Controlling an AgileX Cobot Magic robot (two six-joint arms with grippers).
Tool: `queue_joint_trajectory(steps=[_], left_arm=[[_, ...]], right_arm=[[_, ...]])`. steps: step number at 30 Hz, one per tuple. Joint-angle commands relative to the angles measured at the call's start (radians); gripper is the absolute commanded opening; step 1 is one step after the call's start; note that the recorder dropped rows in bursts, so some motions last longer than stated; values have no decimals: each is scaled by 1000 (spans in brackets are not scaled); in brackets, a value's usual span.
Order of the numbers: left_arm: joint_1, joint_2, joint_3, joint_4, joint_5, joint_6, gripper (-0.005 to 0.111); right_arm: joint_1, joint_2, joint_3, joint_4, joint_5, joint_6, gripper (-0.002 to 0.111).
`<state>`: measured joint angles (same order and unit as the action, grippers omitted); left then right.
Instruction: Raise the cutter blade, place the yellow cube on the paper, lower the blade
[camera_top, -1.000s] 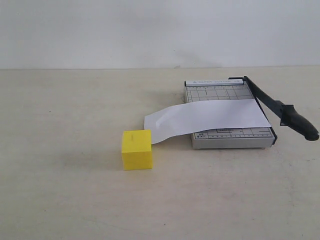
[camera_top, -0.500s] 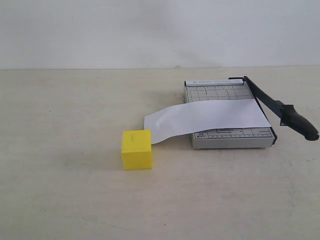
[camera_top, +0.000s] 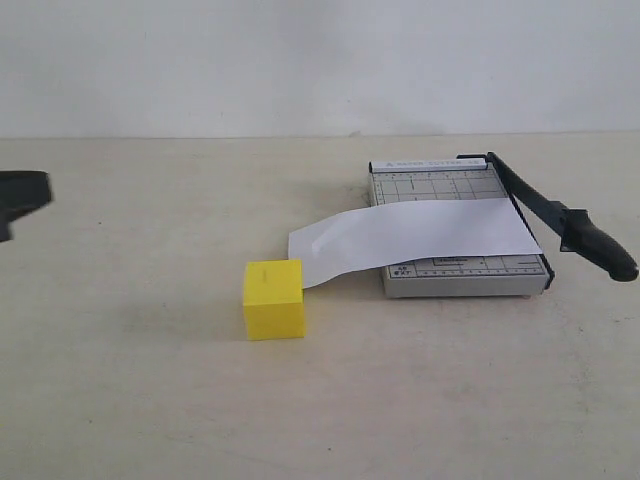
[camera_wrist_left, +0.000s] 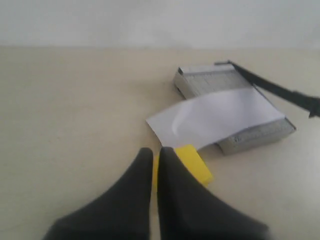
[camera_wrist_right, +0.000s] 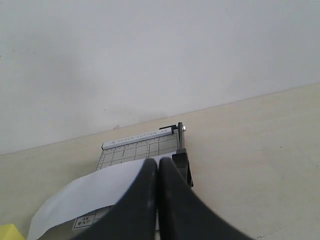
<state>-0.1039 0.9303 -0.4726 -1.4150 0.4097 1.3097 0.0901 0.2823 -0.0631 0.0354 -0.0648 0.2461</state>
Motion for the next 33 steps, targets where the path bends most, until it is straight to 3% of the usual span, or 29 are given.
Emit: queue_joint_trajectory(steps=[1,8,13,19,25,33], left_arm=[[-164,252,-116,-9,-46,82,4],[-477,565,-347,-9,-273,110,4],[-618,781,-534,-9,-385,134,4],[-680,979,-745,-9,-387,134,4],[-688,1126,-909,26,-443,134,4],[-688,1245,-1023,89,-454,134,4]], right_arm=[[2,-6,5,-3,-10,0,0],[2,-6,5,-3,-10,0,0],[2,-9,5,-3,-10,0,0],[2,-32,5,-3,-10,2,0],[2,-32,5,-3,-10,2,0],[2,-32,5,-3,-10,2,0]])
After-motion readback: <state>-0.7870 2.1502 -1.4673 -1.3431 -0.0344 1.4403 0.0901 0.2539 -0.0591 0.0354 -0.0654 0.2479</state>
